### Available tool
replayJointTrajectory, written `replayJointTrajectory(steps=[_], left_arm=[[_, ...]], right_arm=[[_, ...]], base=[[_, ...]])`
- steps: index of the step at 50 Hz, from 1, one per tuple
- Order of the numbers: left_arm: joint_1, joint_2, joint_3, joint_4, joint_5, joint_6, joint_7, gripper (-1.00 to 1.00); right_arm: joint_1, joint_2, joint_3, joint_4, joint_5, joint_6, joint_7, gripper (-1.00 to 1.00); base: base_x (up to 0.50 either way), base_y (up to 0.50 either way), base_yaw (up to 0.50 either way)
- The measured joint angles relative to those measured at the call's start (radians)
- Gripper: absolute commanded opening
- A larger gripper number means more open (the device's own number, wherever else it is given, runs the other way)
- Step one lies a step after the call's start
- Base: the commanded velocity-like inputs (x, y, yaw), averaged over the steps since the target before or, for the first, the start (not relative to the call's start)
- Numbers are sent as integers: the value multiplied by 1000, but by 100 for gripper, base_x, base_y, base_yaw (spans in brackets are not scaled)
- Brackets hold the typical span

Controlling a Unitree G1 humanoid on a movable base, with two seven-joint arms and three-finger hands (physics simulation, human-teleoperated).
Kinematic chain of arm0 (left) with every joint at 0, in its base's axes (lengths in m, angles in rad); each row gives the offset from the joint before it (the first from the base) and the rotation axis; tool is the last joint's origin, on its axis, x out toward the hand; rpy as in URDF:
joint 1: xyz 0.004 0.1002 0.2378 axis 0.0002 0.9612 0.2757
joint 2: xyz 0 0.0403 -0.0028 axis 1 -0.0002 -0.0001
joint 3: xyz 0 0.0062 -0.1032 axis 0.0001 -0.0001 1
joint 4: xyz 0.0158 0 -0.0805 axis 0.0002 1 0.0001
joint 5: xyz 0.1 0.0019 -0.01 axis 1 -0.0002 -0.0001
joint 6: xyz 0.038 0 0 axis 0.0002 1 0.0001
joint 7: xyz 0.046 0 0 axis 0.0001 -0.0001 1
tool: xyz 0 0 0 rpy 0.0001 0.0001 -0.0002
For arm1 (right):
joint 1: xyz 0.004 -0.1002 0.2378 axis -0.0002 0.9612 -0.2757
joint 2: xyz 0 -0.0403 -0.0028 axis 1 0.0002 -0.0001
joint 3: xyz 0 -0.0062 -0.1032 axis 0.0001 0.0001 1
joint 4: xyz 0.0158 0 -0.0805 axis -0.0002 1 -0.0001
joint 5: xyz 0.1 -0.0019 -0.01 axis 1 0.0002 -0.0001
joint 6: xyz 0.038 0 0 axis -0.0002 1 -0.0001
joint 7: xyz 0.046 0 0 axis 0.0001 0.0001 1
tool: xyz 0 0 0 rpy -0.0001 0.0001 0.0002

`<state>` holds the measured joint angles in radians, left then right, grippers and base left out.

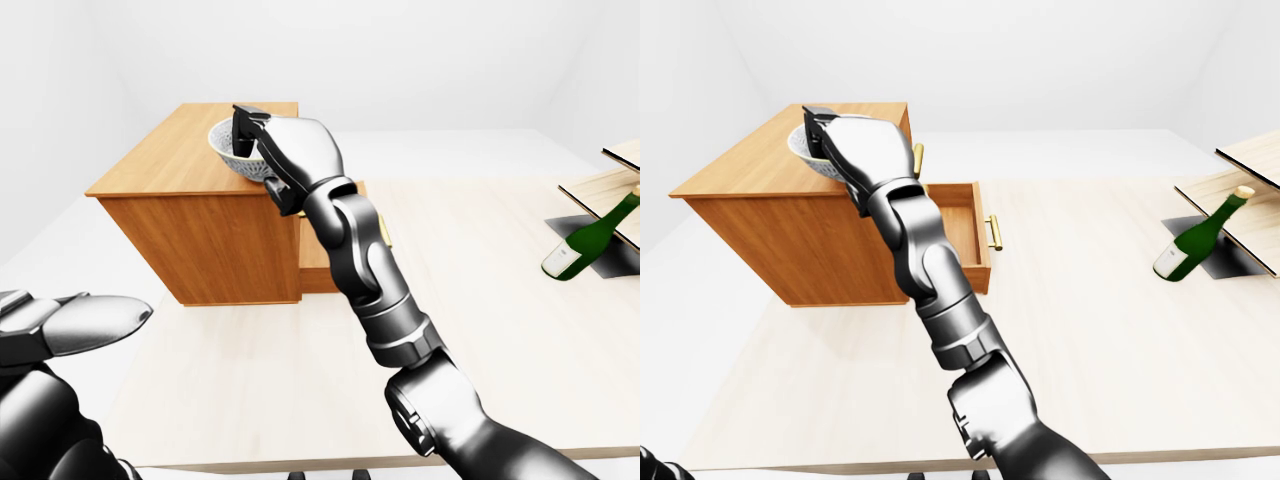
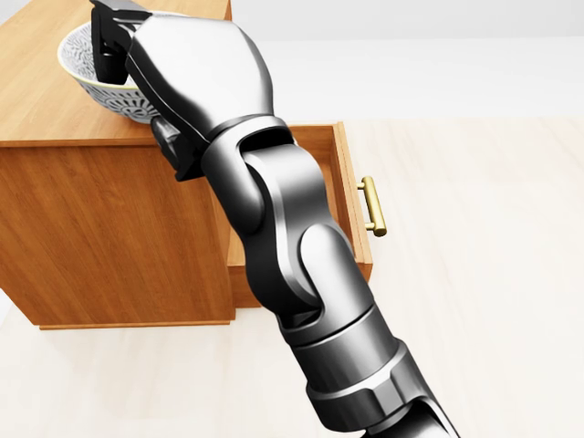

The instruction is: Put the bowl on top of the cabinet.

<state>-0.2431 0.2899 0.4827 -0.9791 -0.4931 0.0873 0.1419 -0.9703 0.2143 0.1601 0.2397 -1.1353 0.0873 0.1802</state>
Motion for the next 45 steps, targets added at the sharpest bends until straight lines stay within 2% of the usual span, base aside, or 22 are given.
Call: replayJointTrajectory(steps=[8, 9, 12, 14, 15, 20, 21, 22, 23, 34, 45], left_arm=[[-2, 3, 2, -3, -8, 0, 6, 100], [-2, 3, 2, -3, -9, 0, 6, 100], [-2, 4, 3, -4, -12, 0, 8, 100], [-2, 5, 3, -5, -13, 0, 9, 100], [-2, 5, 3, -5, -14, 0, 10, 100], [-2, 6, 3, -5, -16, 0, 12, 100], [-1, 6, 3, -5, -16, 0, 12, 100], [-1, 6, 3, -5, -16, 0, 12, 100], [-1, 6, 3, -5, -16, 0, 12, 100], [1, 7, -1, -2, -13, 0, 13, 100], [6, 0, -11, 0, 3, 0, 7, 100]], right_arm=[[-1, 4, 1, 11, -2, 0, -20, -100], [-1, 5, 1, 12, -2, 0, -22, -45], [0, 6, 1, 7, -3, 0, -32, -25], [0, 6, 1, 1, -3, 0, -36, -18], [0, 6, 1, -1, -4, 0, -37, 0], [-3, 6, 0, 7, 0, 0, -44, 28], [-7, 6, -1, 8, -1, 0, -46, 47], [-12, 5, -2, 10, -3, 0, -48, 95], [-19, 4, -3, 13, -6, 0, -52, 100], [-43, 2, -5, 29, -14, 0, -62, 100], [-26, 2, -7, -60, -6, 0, 36, 100]], base=[[0, 0, 0], [0, 0, 0], [0, 0, 0], [0, 0, 0], [0, 0, 0], [0, 0, 0], [0, 0, 0], [0, 0, 0], [0, 0, 0], [0, 0, 0], [0, 0, 0]])
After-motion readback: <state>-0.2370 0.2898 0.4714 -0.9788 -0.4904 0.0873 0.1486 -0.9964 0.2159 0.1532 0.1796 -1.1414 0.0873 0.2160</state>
